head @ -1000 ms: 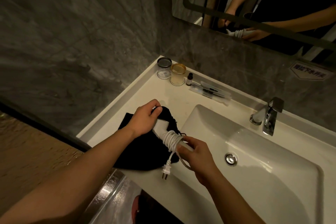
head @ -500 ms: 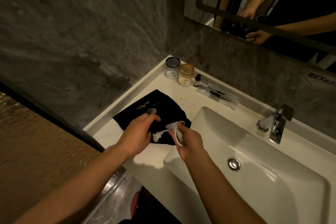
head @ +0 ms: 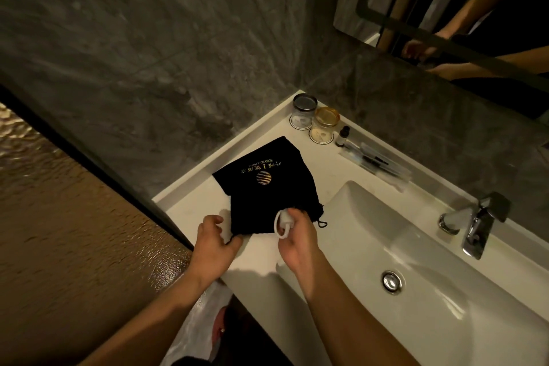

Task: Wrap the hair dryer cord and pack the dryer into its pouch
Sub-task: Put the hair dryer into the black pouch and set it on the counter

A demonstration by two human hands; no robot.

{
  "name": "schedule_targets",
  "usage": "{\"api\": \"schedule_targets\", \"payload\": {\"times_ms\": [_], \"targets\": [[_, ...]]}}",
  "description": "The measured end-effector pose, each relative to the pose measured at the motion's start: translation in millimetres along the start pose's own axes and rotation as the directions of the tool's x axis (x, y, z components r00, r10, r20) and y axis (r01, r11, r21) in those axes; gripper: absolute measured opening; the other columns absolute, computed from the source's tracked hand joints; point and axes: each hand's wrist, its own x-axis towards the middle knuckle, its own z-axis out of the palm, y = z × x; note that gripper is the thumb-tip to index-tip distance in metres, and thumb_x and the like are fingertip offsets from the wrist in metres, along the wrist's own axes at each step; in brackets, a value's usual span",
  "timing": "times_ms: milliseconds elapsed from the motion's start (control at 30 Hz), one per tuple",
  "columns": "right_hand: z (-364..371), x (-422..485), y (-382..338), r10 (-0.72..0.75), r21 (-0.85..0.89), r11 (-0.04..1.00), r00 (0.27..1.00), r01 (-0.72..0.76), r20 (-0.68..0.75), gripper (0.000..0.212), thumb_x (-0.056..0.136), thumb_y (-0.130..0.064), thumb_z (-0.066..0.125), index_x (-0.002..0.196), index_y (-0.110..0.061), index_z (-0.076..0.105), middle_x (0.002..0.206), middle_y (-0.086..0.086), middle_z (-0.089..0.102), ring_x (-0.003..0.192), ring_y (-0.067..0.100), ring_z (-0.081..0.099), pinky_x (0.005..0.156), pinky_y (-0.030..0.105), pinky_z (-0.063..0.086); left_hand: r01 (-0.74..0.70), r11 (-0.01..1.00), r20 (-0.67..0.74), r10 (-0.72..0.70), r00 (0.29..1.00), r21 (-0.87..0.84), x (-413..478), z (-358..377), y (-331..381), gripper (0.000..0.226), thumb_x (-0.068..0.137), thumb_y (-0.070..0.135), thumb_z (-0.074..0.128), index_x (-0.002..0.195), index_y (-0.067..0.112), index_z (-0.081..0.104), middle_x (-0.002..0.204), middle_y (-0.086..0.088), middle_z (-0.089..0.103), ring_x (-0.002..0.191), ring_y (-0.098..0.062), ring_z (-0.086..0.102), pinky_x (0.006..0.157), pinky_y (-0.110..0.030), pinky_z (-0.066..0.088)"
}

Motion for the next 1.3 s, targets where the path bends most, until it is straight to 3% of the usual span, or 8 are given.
{"api": "schedule_targets", "payload": {"times_ms": [133,267,433,533,633,733,967,1300], "targets": [[-19.7,-5.8,-7.6,0.004,-0.359,0.933,0.994,0.037,0.112,0.042,0.088,0.004,0.046,0.124,-0.012,0.059,0.109,0.007,0.063,0.098,0.021,0.058,0.089,0.030,0.043,0.163,0.984,0.044,-0.160,0.986,-0.071,12.0,10.8,-9.2,0.068,0.080,0.045,0.077,0.131,0.012,0.047,0.120,-0.008,0.056,0.109,-0.029,0.060,0.090,-0.037,0.049],[-38.5,-17.8,-23.7,-0.083,-0.767,0.595,0.967,0.240,0.239,0.051,0.093,0.005,0.047,0.138,-0.020,0.056,0.125,-0.004,0.066,0.115,0.013,0.060,0.088,0.022,0.044,-0.002,0.997,0.020,0.000,1.000,0.081,15.5,19.4,-10.1,0.025,0.082,0.042,0.072,0.089,0.020,0.063,0.093,-0.007,0.071,0.088,-0.028,0.067,0.076,-0.038,0.053],[-51.0,-26.6,-47.8,-0.538,-0.940,0.086,0.810,0.329,0.234,0.007,0.088,-0.016,0.063,0.087,-0.011,0.067,0.081,0.005,0.069,0.075,0.020,0.062,0.069,0.030,0.043,-0.078,0.931,0.035,0.070,0.997,0.355,19.3,28.9,-17.9,0.042,0.083,0.053,0.063,0.106,0.018,0.069,0.100,-0.011,0.064,0.098,-0.035,0.060,0.076,-0.041,0.048],[-54.4,-13.5,-61.5,-0.626,-0.950,-0.101,0.724,0.296,0.291,0.051,0.082,-0.028,0.077,0.122,-0.003,0.058,0.117,0.014,0.062,0.107,0.031,0.059,0.087,0.038,0.049,-0.057,0.918,0.036,0.046,0.998,0.393,20.3,31.8,-16.1,0.036,0.092,0.041,0.060,0.114,0.014,0.067,0.108,-0.016,0.060,0.106,-0.041,0.056,0.081,-0.044,0.046],[-48.5,1.4,-72.5,-0.377,-0.948,-0.090,0.871,0.304,0.315,0.061,0.095,-0.025,0.066,0.148,-0.005,0.042,0.142,0.017,0.058,0.125,0.034,0.058,0.104,0.046,0.049,-0.078,0.945,0.067,0.060,0.996,0.316,21.9,31.9,-15.3,0.027,0.096,0.028,0.055,0.116,0.011,0.062,0.112,-0.015,0.062,0.108,-0.040,0.056,0.086,-0.044,0.045],[-44.4,6.9,-83.5,-0.304,-0.926,-0.153,0.875,0.346,0.378,0.032,0.101,-0.007,0.044,0.129,-0.003,0.059,0.122,0.018,0.071,0.103,0.033,0.070,0.086,0.035,0.056,-0.097,0.988,0.140,0.080,0.987,0.119,16.7,25.5,-13.9,0.015,0.099,0.021,0.049,0.111,0.017,0.056,0.103,-0.011,0.069,0.098,-0.035,0.064,0.087,-0.048,0.051],[-17.4,-20.4,-126.4,0.067,-0.954,0.202,0.969,0.219,0.237,0.039,0.096,0.009,0.038,0.124,-0.004,0.061,0.080,0.005,0.061,0.056,0.016,0.057,0.069,0.038,0.063,-0.035,0.944,0.179,0.099,0.979,-0.328,-3.4,-6.6,15.3,0.037,0.096,0.002,0.042,0.079,0.032,0.057,0.068,0.003,0.058,0.062,-0.017,0.052,0.061,-0.038,0.043],[49.6,-71.2,-190.0,0.124,-0.941,-0.032,0.935,0.337,0.331,0.016,0.091,-0.004,0.043,0.080,-0.006,0.054,0.061,0.004,0.042,0.049,0.012,0.026,0.046,0.027,0.020,-0.153,0.885,0.043,0.191,0.981,-0.439,-0.6,-103.3,102.5,0.024,0.081,0.016,0.048,0.065,0.024,0.063,0.045,0.013,0.039,0.043,-0.005,0.032,0.048,-0.026,0.021]]}}
